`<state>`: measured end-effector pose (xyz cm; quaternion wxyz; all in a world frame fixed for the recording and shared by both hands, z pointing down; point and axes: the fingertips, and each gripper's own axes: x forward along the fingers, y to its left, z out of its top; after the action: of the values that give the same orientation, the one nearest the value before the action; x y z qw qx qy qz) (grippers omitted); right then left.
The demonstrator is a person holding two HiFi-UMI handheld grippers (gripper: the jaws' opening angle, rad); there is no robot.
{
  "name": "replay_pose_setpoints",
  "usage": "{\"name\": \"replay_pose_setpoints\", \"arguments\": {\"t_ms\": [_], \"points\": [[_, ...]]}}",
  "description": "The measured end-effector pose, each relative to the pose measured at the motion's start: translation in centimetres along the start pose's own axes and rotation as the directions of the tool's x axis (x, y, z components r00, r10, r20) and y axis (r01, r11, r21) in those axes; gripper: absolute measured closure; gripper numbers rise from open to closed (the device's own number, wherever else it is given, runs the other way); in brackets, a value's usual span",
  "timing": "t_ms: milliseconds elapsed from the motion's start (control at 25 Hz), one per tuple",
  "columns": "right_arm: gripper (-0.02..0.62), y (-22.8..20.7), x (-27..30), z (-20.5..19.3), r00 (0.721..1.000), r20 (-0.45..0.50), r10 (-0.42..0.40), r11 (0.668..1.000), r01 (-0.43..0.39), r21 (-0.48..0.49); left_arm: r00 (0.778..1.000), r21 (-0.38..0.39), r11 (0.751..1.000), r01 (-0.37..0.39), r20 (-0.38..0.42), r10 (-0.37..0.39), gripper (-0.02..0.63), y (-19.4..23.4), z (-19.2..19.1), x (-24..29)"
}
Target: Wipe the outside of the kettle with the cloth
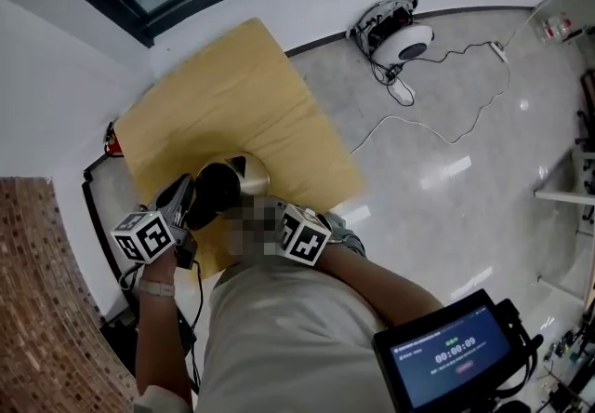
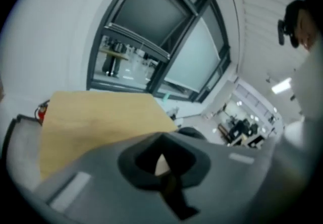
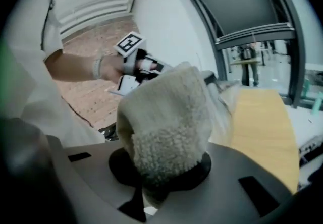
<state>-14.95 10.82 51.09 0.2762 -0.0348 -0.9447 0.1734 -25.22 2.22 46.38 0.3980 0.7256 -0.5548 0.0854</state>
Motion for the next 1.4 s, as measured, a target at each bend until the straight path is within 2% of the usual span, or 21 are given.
{"name": "replay_pose_setpoints", "arguments": {"t_ms": [160, 280, 360, 400, 480, 520, 600, 720, 760, 880, 920, 960, 1000, 1080, 1120, 1160, 1240, 1280, 1320, 1360, 1400], "points": [[0.522, -5.4, -2.7, -1.7, 0.985, 0.079, -0.156, 0.949, 0.128, 0.289, 0.990, -0.230, 0.973, 0.010, 0.138, 0.023, 0.620, -1.1, -1.0, -0.9], [0.522, -9.3, -5.6, -0.8, 0.931, 0.200, -0.305, 0.863, 0.182, 0.471, 0.987, -0.220, 0.974, 0.054, 0.158, -0.019, 0.620, -3.2, -1.4, -1.1], [0.522, -10.9, -9.2, 2.8, 0.819, 0.416, -0.395, 0.807, 0.093, 0.583, 0.984, 0.002, 0.998, 0.065, 0.166, -0.064, 0.620, -5.6, 0.4, -1.5], [0.522, -11.7, -10.8, 4.8, 0.741, 0.519, -0.427, 0.783, 0.016, 0.622, 0.983, 0.167, 0.984, 0.060, 0.162, -0.087, 0.620, -7.1, 1.5, -1.3], [0.522, -13.1, -11.7, 7.4, 0.638, 0.623, -0.453, 0.759, -0.092, 0.645, 0.988, 0.450, 0.891, 0.064, 0.100, -0.121, 0.620, -9.3, 2.5, 0.4], [0.522, -13.9, -10.7, 7.3, 0.646, 0.608, -0.462, 0.754, -0.075, 0.653, 0.991, 0.526, 0.847, 0.078, 0.050, -0.122, 0.620, -9.9, 2.3, 1.7], [0.522, -16.4, -6.6, 2.9, 0.750, 0.417, -0.513, 0.704, 0.090, 0.704, 0.995, 0.580, 0.811, 0.083, -0.003, -0.100, 0.607, -10.0, 1.8, 3.2], [0.522, -18.6, -2.4, -5.6, 0.873, 0.101, -0.477, 0.501, 0.176, 0.847, 0.994, 0.537, 0.842, 0.059, 0.043, -0.097, 0.607, -9.6, 2.2, 2.9], [0.522, -17.6, -3.0, -4.2, 0.874, 0.156, -0.461, 0.511, 0.117, 0.852, 0.994, 0.519, 0.853, 0.052, 0.057, -0.095, 0.607, -9.4, 2.2, 2.7], [0.522, -11.1, -7.4, 6.9, 0.752, 0.539, -0.378, 0.831, 0.018, 0.557, 0.995, 0.539, 0.842, 0.036, 0.062, -0.082, 0.609, -9.3, 2.1, 2.5], [0.522, -10.0, -7.8, 8.1, 0.728, 0.585, -0.357, 0.882, 0.057, 0.468, 0.995, 0.547, 0.836, 0.030, 0.062, -0.076, 0.607, -9.3, 2.1, 2.6], [0.522, -10.7, -7.1, 6.6, 0.736, 0.548, -0.397, 0.869, 0.110, 0.482, 0.996, 0.553, 0.833, 0.023, 0.063, -0.069, 0.608, -9.2, 2.0, 2.7], [0.522, -12.8, -5.7, 2.8, 0.768, 0.429, -0.476, 0.787, 0.155, 0.596, 0.996, 0.555, 0.832, 0.017, 0.063, -0.062, 0.609, -9.2, 2.0, 2.8], [0.522, -16.2, -3.2, -4.8, 0.832, 0.130, -0.539, 0.504, 0.195, 0.841, 0.996, 0.552, 0.833, 0.015, 0.062, -0.058, 0.607, -9.4, 2.0, 2.9], [0.522, -15.9, -3.5, -4.8, 0.836, 0.107, -0.539, 0.459, 0.184, 0.869, 0.996, 0.549, 0.836, 0.014, 0.062, -0.058, 0.608, -9.5, 2.0, 2.9], [0.525, -14.3, -4.8, -1.7, 0.817, 0.198, -0.542, 0.535, 0.153, 0.831, 0.996, 0.544, 0.839, 0.015, 0.065, -0.060, 0.608, -9.5, 2.0, 2.9], [0.523, -10.2, -7.7, 6.6, 0.737, 0.490, -0.465, 0.788, 0.092, 0.609, 0.995, 0.516, 0.856, 0.022, 0.073, -0.070, 0.608, -9.2, 2.2, 2.8], [0.523, -9.2, -8.1, 8.2, 0.709, 0.558, -0.431, 0.843, 0.096, 0.529, 0.995, 0.502, 0.865, 0.020, 0.075, -0.066, 0.609, -9.0, 2.2, 2.8], [0.523, -9.8, -7.6, 7.1, 0.711, 0.538, -0.454, 0.833, 0.124, 0.539, 0.996, 0.499, 0.867, 0.010, 0.074, -0.053, 0.609, -8.9, 2.2, 2.8], [0.523, -11.5, -6.3, 3.5, 0.739, 0.434, -0.515, 0.758, 0.157, 0.633, 0.997, 0.504, 0.864, -0.005, 0.074, -0.038, 0.609, -8.8, 2.2, 2.9], [0.523, -13.3, -4.6, -1.3, 0.785, 0.276, -0.555, 0.623, 0.172, 0.763, 0.996, 0.501, 0.865, -0.016, 0.080, -0.028, 0.608, -8.8, 2.3, 3.0]]}}
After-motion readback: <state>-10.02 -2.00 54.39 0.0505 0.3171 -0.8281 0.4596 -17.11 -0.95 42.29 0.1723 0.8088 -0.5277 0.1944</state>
